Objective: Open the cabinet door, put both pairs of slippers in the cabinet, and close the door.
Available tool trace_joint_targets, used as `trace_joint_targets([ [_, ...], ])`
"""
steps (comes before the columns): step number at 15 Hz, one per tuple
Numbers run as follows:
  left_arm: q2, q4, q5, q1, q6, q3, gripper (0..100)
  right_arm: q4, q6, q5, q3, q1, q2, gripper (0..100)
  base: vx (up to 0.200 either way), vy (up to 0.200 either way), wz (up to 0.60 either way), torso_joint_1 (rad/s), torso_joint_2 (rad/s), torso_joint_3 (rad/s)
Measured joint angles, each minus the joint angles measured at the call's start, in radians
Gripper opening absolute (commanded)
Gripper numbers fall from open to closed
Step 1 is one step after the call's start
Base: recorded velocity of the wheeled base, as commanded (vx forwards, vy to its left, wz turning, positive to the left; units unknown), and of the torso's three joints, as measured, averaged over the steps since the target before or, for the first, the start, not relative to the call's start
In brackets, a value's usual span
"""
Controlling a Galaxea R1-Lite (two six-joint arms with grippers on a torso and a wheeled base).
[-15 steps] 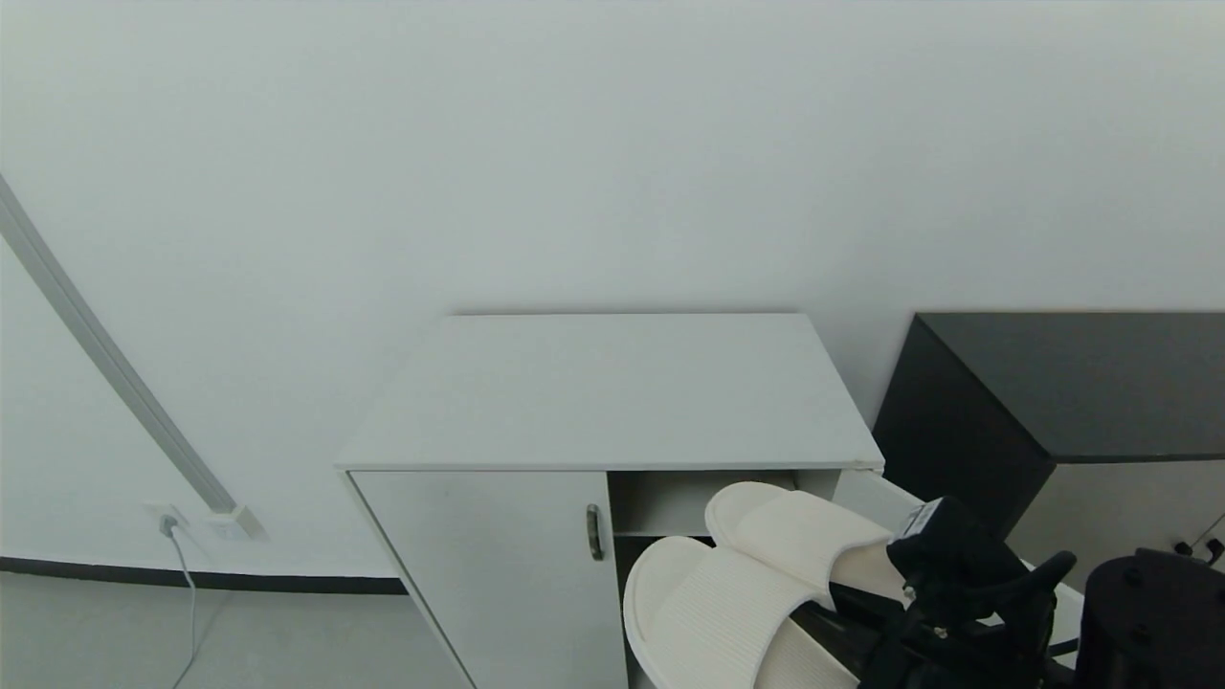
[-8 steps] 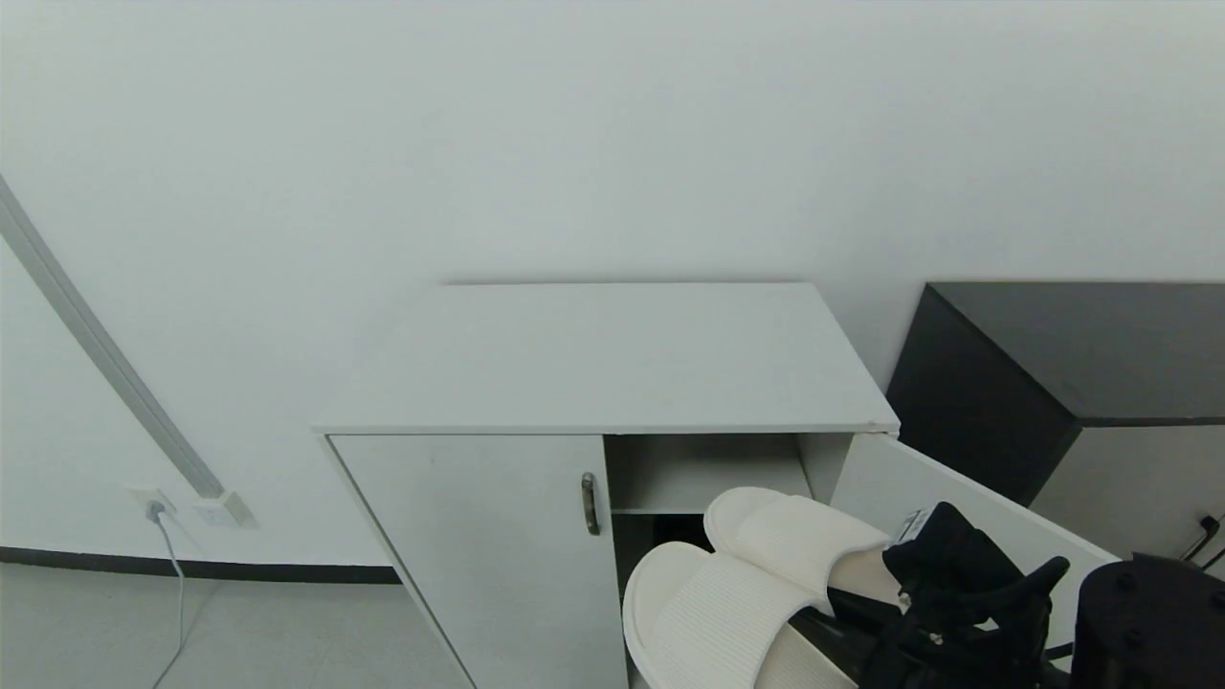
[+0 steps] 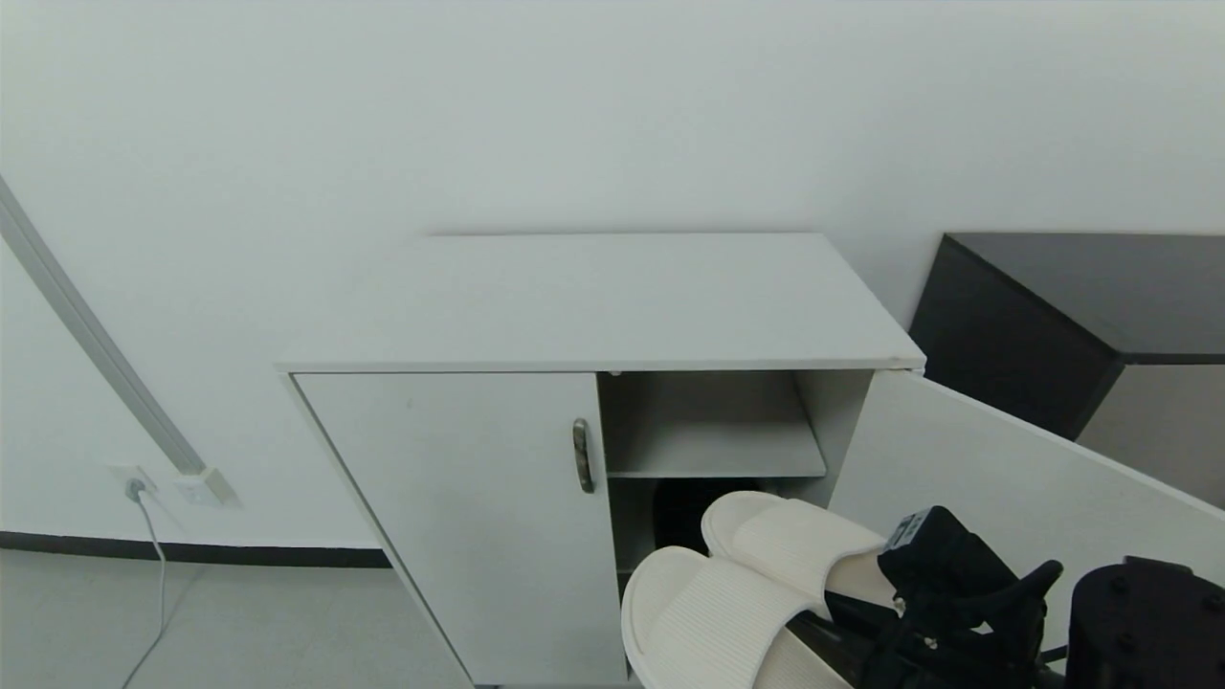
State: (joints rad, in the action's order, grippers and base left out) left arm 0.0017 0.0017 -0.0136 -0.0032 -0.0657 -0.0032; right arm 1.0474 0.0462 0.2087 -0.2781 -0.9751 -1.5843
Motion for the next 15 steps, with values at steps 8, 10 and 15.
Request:
trace_joint_targets([
  [8,0.000,0.000,0.000,0.000,0.000,0.000,0,0.000,0.000,0.000,0.001,-0.001,-0.001,0,0.000,0.000,0.00,-0.156,0.49,0.322],
  [10,0.000,0.000,0.000,0.000,0.000,0.000,0,0.000,0.000,0.000,0.001,-0.002,-0.001,0,0.000,0.000,0.00,-0.112,0.46,0.339],
  [15,0.000,0.000,0.000,0.000,0.000,0.000,0,0.000,0.000,0.000,0.002,-0.007,-0.003,0,0.000,0.000,0.00,-0.079,0.45,0.371],
])
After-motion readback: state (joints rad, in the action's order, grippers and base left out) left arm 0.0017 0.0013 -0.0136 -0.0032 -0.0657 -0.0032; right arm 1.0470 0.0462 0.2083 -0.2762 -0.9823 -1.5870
